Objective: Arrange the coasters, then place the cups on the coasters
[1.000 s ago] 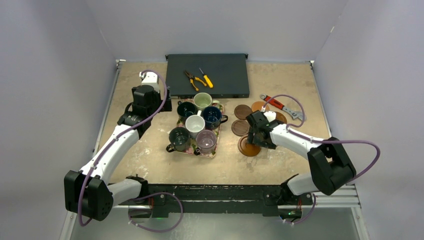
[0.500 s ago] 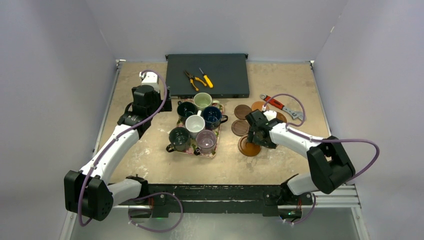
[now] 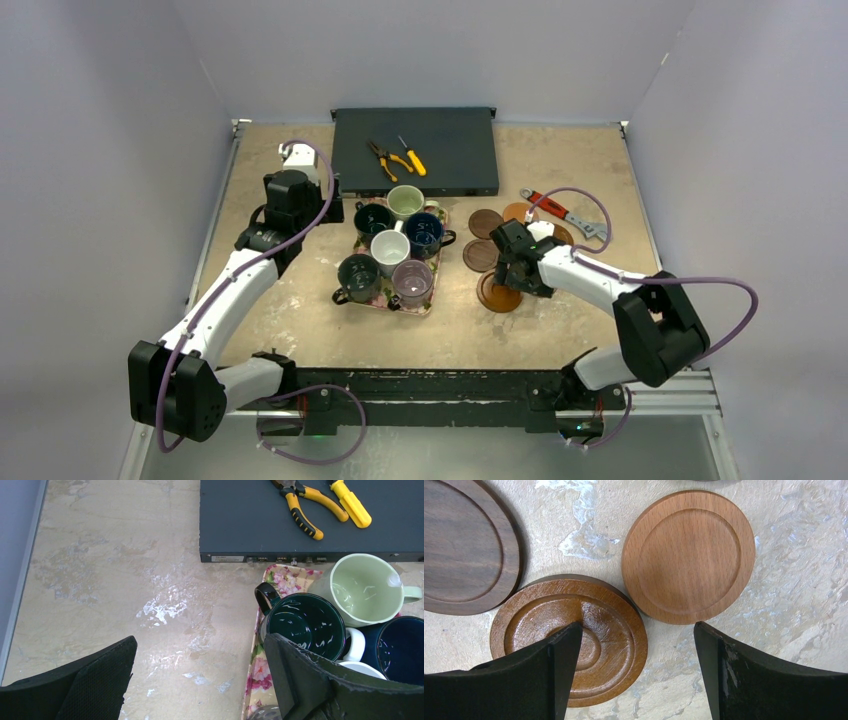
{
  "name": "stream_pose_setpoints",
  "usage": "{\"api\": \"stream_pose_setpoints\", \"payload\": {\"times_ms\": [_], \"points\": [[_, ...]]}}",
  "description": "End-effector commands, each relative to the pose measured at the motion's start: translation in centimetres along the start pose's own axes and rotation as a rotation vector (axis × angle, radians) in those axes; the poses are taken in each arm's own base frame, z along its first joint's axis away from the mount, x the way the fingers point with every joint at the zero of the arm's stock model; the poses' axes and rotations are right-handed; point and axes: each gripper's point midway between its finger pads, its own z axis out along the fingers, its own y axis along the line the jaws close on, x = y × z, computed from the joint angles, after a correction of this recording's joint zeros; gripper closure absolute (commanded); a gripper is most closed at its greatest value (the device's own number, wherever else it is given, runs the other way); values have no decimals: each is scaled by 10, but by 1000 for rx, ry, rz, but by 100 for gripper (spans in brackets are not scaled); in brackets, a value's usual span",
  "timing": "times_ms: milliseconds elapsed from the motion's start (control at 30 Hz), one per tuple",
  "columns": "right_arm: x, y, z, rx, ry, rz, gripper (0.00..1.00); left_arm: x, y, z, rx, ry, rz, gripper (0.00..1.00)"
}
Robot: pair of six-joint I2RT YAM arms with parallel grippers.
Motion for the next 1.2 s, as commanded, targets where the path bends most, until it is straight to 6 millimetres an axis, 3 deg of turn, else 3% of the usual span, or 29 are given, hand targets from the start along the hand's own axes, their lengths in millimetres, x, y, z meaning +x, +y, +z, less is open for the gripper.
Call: {"api": "stream_pose_setpoints", "payload": {"times_ms": [0,1167], "points": [[-8,-7,-1,58,-25,19,14,-19,-6,-4,21,-43,-21,1],[-12,-17,-1,106,-44,61,9,-19,-5,-4,15,-43,-20,1]]}}
